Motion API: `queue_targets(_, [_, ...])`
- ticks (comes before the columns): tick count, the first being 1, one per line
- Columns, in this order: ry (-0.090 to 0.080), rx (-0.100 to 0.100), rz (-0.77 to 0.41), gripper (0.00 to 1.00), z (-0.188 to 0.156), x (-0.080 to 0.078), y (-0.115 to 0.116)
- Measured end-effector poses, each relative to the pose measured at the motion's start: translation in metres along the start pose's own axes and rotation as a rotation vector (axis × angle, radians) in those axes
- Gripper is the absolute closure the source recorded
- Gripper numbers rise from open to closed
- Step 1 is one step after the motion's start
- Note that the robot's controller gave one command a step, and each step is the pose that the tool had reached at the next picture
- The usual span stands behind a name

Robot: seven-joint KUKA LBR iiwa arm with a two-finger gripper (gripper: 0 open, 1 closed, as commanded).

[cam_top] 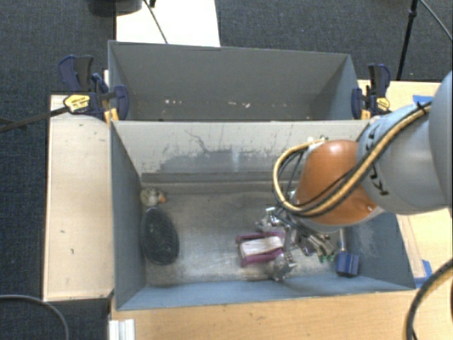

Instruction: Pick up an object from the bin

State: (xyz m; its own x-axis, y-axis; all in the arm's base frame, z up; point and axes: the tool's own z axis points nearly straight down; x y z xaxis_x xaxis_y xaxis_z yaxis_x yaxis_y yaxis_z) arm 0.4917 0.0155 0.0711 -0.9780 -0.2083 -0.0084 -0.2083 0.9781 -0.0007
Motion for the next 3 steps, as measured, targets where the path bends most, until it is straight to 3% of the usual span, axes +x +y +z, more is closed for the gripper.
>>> queue_targets(1, [-0.008,0.002,0.001,1.00,-0.003,-0.002,-0.002])
queue_targets(2, [-0.001,0.002,-0.106,1.00,-0.158,-0.005,-0.036])
queue_targets(3, [0.003,-0.001,-0.273,1.00,-0.191,-0.007,-0.030])
